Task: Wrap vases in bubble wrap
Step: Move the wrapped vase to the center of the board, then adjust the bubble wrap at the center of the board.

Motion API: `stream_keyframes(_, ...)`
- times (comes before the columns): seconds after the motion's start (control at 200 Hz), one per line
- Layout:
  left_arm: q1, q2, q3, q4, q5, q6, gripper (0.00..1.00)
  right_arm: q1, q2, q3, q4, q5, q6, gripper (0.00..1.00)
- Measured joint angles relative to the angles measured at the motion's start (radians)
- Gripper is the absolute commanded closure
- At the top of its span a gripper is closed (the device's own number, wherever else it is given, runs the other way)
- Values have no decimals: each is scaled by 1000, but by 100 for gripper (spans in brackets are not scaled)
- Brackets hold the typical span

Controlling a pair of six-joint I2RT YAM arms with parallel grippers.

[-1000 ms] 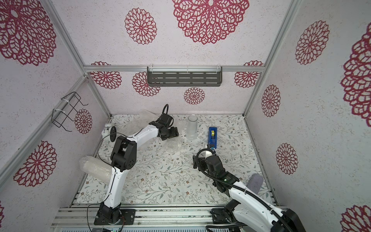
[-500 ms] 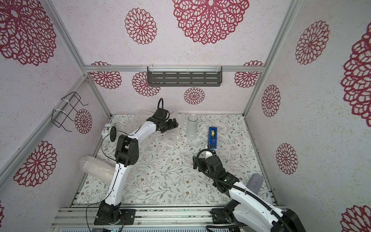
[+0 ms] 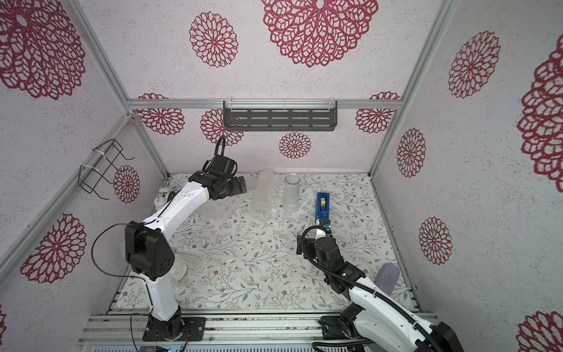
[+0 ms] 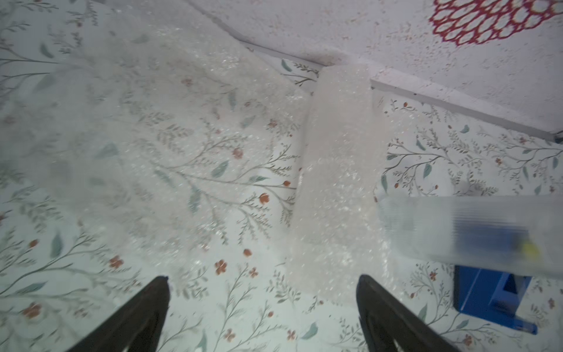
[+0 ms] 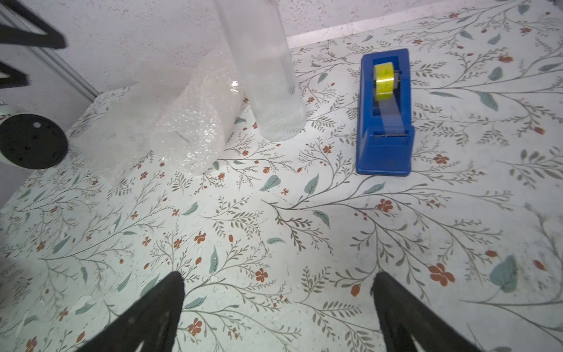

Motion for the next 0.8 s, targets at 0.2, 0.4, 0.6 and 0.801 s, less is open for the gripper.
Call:
stream_keyframes(0.2,16,9,-192,-44,-41,66,2,-13,27,2,-2,-3,-10,1)
stream_keyframes(0.4,34,154,-212,-57,26,101,1,-14,58,3,-3,-24,-10,1)
stream_keyframes(0.6,50,245,-173,-71,-17,111,9,-14,40,3,-3,-33,-9,1)
stream_keyframes(0.801,77,308,-80,-75,-82,112,20,-14,24,3,-3,-34,-8,1)
